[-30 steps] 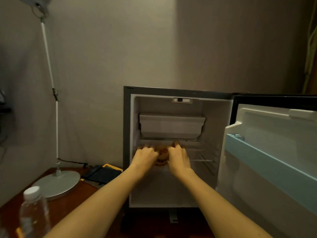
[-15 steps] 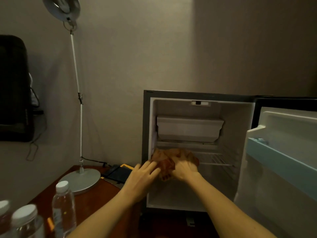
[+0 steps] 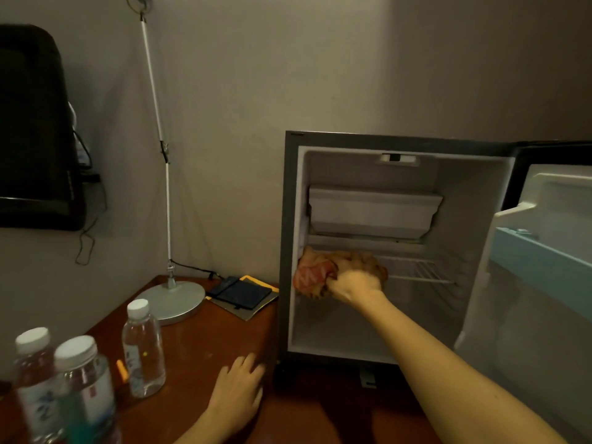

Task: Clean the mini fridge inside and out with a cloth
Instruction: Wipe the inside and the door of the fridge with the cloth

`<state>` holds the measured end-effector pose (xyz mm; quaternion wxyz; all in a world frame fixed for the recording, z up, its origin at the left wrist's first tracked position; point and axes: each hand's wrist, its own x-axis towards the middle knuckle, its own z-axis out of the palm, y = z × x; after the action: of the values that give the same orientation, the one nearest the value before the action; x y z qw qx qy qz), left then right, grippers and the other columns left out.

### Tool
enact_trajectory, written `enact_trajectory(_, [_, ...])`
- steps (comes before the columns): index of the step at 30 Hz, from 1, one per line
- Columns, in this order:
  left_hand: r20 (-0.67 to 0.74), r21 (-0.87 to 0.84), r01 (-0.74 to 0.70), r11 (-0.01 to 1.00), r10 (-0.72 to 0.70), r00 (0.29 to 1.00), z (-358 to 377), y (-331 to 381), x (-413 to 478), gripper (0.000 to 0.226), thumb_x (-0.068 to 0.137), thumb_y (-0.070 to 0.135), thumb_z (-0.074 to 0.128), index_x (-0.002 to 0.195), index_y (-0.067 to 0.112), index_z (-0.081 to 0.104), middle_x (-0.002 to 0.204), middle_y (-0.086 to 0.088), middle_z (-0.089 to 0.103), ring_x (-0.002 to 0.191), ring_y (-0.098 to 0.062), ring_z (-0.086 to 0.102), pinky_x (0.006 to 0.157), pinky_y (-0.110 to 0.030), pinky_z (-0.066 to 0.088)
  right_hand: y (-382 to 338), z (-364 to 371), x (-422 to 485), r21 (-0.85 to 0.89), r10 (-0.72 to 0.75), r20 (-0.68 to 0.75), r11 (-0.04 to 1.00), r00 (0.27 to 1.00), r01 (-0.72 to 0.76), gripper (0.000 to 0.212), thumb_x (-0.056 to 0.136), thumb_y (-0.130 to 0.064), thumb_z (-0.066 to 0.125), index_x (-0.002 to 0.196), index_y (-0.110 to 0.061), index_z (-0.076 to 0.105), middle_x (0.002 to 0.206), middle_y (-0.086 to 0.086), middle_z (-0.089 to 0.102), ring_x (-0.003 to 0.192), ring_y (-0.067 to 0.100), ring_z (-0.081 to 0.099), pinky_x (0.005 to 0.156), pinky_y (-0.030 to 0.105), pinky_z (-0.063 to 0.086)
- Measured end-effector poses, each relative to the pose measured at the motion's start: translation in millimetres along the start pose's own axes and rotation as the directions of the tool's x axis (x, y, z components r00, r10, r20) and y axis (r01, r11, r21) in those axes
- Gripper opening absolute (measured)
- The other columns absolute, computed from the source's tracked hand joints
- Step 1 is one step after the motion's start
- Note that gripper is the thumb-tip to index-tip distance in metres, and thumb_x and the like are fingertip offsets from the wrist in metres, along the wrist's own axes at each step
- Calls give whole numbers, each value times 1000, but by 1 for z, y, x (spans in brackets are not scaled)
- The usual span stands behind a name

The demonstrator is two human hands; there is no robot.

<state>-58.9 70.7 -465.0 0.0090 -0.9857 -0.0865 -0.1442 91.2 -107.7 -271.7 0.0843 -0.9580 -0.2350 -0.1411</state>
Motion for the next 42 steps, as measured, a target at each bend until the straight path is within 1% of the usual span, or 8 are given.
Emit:
enact_trajectory(2, [52,-98,40,994,-35,998,22,-2,-13,39,78,43,41,97,31,72,108,3,66,94,-18,66,63,-33,51,0,-3,0,-12,-4,10,1000,1000,4,50,88,-46,46,135,-30,48,140,10,46,124,33,44,108,44,30])
enact_trajectory(4, [-12,-96,72,993,-74,997,32,-5,-14,35,75,47,42,87,34,72,97,8,65,84,-13,65,57,-27,49,-1,-6,-1,-28,-4,9,1000,1000,4,50,88,-46,46,134,-29,50,139,9,48,123,32,46,105,43,32])
enact_trajectory(13, [-60,-134,104,986,-113,992,29,-3,-15,36,75,48,43,89,33,72,98,9,65,87,-13,63,61,-28,49,1,-5,-5,-16,-44,-12,999,999,43,49,90,-41,47,137,-26,47,138,11,47,122,34,44,106,41,29])
enact_trajectory(22, [-110,-166,104,981,-123,986,37,-3,-8,35,76,44,41,90,30,69,97,7,61,86,-16,61,61,-30,47,-10,2,12,82,154,-122,986,981,-144,41,90,-37,45,126,-24,58,130,11,49,119,37,42,100,45,37])
enact_trajectory(29, [-83,-168,105,980,-120,989,47,-8,4,36,71,46,43,89,31,71,96,8,61,87,-15,61,60,-27,48,-15,-6,40,192,221,-202,964,954,-182,36,85,-34,51,118,-23,63,120,12,58,111,36,53,95,41,45])
enact_trajectory(34, [-102,-169,56,984,-74,992,48,-10,13,31,54,44,64,81,30,73,90,7,64,80,-14,65,55,-23,48,-16,-39,68,275,281,-232,937,931,-214,35,90,-32,47,122,-25,58,118,12,55,110,37,52,90,42,49])
enact_trajectory(38, [-108,-164,19,986,-37,993,53,-12,19,40,43,45,79,80,30,75,91,7,66,80,-13,68,56,-22,53,-28,-56,93,372,383,-246,886,890,-278,33,89,-32,47,111,-15,66,116,11,61,104,35,58,86,42,52])
enact_trajectory(42, [-96,-169,19,985,-36,995,55,-12,22,39,40,45,77,76,31,74,89,7,67,78,-12,68,57,-21,51,-34,-68,106,462,420,-280,847,863,-263,33,88,-27,47,111,-12,65,117,13,62,106,36,58,86,41,50])
